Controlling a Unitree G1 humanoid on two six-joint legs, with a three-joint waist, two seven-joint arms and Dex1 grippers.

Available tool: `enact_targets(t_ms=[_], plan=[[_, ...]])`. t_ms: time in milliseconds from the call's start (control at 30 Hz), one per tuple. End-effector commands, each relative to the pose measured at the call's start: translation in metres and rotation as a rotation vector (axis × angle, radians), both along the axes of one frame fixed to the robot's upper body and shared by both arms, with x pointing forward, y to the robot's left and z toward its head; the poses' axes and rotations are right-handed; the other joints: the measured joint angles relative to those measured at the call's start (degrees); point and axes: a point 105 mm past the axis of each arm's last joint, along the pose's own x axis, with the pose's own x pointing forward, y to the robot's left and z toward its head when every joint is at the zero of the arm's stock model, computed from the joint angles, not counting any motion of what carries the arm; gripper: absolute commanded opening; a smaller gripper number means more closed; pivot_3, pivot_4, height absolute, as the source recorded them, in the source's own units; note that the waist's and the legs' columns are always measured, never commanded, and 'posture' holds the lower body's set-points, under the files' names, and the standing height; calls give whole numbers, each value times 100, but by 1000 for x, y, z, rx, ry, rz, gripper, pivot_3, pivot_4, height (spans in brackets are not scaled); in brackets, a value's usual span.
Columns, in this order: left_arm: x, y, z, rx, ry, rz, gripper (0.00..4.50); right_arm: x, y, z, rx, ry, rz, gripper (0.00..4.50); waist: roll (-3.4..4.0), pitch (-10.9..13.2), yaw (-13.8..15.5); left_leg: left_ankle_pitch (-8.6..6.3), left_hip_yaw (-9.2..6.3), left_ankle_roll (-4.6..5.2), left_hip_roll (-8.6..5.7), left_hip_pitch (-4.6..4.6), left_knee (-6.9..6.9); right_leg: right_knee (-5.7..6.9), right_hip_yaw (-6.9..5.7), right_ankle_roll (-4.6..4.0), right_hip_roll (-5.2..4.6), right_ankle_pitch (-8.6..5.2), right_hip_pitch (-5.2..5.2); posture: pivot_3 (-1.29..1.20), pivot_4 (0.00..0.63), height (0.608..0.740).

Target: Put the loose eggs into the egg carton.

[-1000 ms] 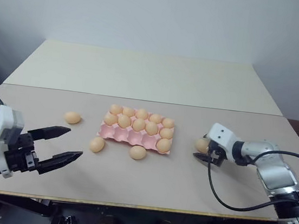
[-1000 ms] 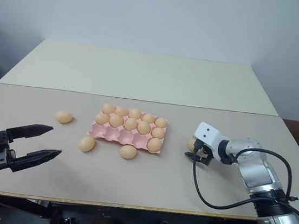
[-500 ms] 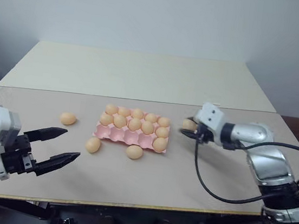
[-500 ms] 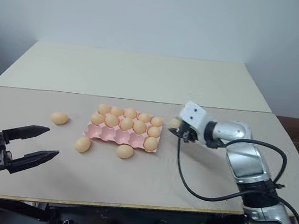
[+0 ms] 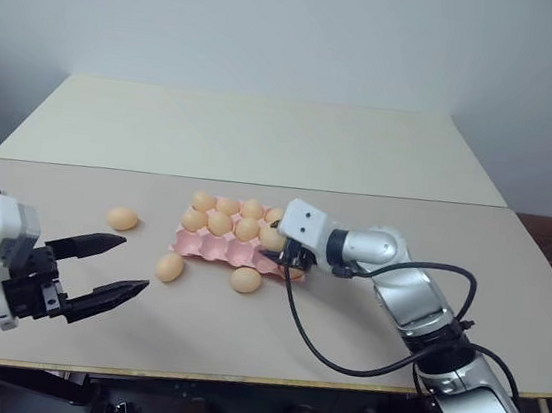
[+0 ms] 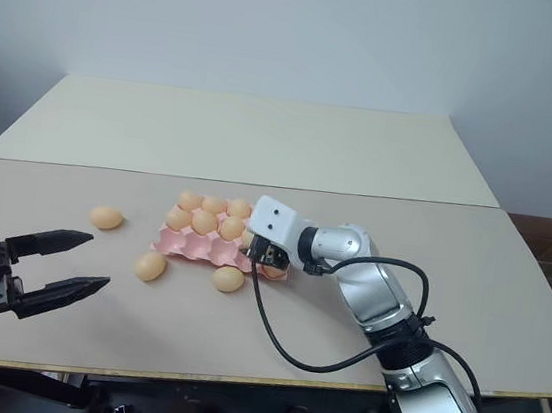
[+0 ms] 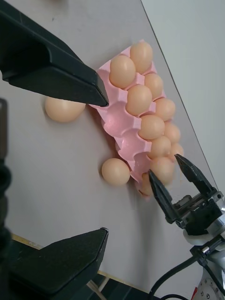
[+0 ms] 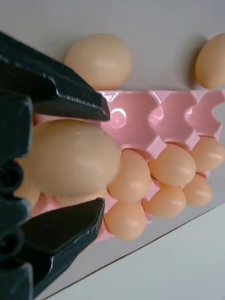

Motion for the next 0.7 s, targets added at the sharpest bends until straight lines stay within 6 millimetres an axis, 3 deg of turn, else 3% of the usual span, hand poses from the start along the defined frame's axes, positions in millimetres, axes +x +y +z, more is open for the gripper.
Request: enact_targets(t_ms=[33,167,267,367,567,700], plan=[[-1,-2,4,8,-21,-14,4500,3,0,29,106,-23,-31,4436,0,0,-3,0,1,0,3,0,0,1,1,-2,3,2,-2,0,150,740],[0,-1,4,8,-20,-12,4500,-1,-12,51,178,-32,-29,4477,0,0,12,0,4,0,6,-3,-1,2,1,-3,5,4,-7,0,150,740],[0,0,4,7,-20,-6,4500,-13,-37,69,235,-37,-5,4477,0,0,30,-1,6,-1,2,-9,-1,-4,1,-2,0,4,-8,0,150,740],[-1,5,4,-2,-22,15,4500,-31,-62,74,242,-42,63,4477,-3,-2,49,-4,9,-7,1,-10,-1,-16,2,0,-3,3,-4,0,150,740],[-9,17,4,-16,-31,25,4500,-78,-121,50,167,140,254,4477,-5,-2,49,-8,14,-12,3,-3,-7,-23,5,0,0,-1,3,0,150,740],[-10,22,4,-19,-22,20,4500,-81,-132,39,119,152,246,4477,-8,-2,-22,-8,23,-12,8,19,-5,-16,12,0,2,0,9,0,150,740]])
